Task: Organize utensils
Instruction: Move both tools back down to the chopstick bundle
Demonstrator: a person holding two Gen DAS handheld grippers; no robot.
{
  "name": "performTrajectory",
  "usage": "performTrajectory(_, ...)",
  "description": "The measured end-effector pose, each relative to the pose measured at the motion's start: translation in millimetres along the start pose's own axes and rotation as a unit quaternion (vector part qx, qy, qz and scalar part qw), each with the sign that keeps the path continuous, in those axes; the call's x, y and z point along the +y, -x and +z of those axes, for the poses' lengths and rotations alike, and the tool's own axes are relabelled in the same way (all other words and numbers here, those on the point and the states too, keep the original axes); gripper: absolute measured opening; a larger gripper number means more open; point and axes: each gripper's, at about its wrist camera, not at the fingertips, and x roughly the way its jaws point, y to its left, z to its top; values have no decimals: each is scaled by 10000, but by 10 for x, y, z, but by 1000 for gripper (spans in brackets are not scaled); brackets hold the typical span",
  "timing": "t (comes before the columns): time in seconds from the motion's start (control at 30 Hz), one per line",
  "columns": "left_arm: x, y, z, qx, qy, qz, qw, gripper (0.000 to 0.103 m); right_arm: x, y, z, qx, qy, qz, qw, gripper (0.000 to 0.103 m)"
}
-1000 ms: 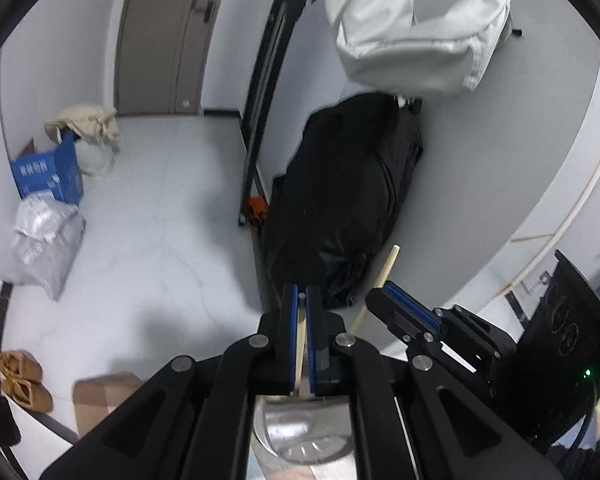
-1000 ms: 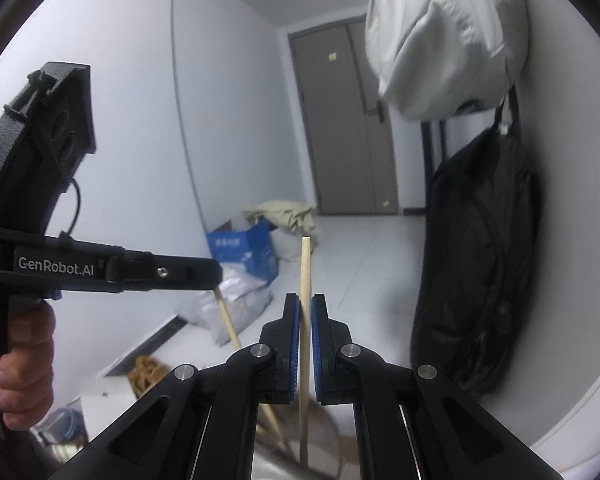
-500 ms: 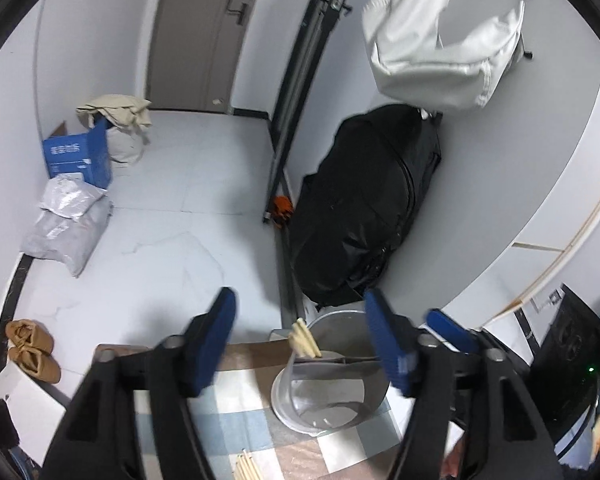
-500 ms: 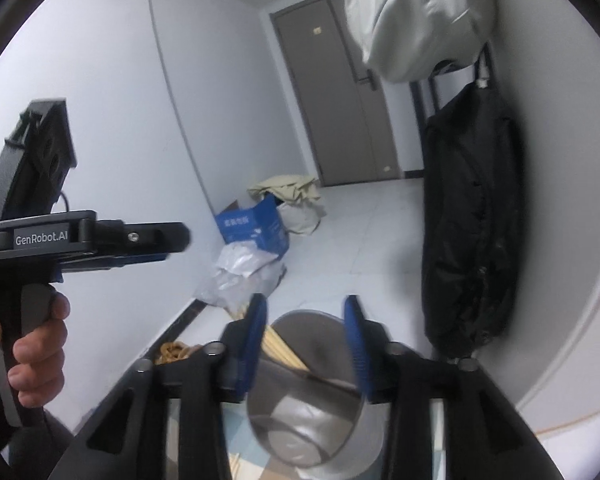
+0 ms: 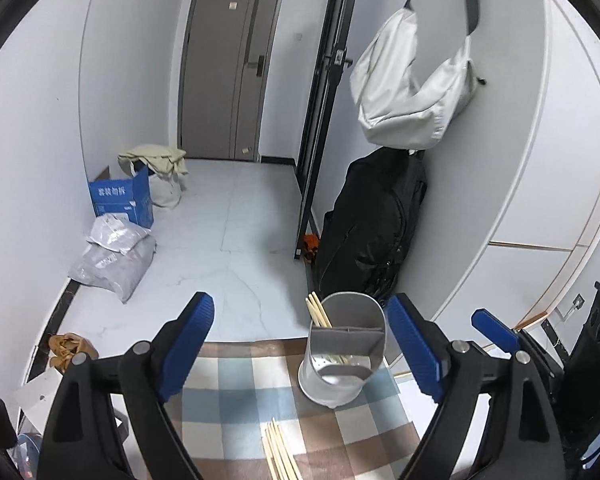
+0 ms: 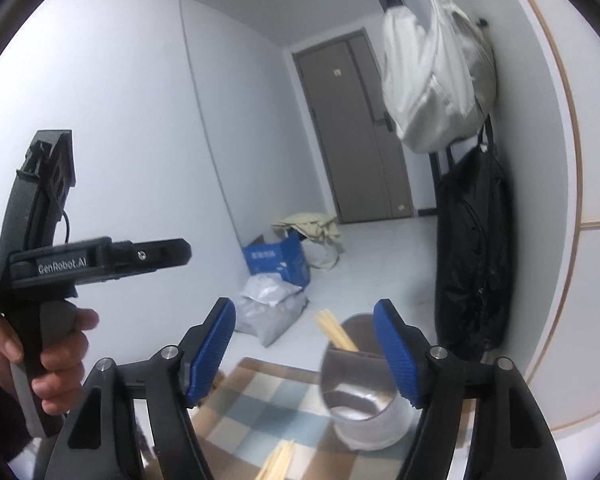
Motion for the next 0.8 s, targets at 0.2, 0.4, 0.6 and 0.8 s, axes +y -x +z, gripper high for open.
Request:
performTrajectory(0.2, -11, 244, -252, -282, 10, 84, 9996, 99, 233, 328, -195, -141, 90, 143, 9998, 85)
performTrajectory(0.4, 135, 266, -574, -357, 161, 313, 9987, 101, 300, 462, -568, 27, -156, 33, 9999, 92)
performTrajectory(0.6, 248, 164, -877, -337, 242, 409, 9983, 102, 363, 447, -927, 337, -146, 104, 9993, 100)
performTrajectory(0.8, 426, -122, -1113, -59, 213, 571, 9981, 102, 316, 192, -1234, 1066, -270, -216, 9937, 101)
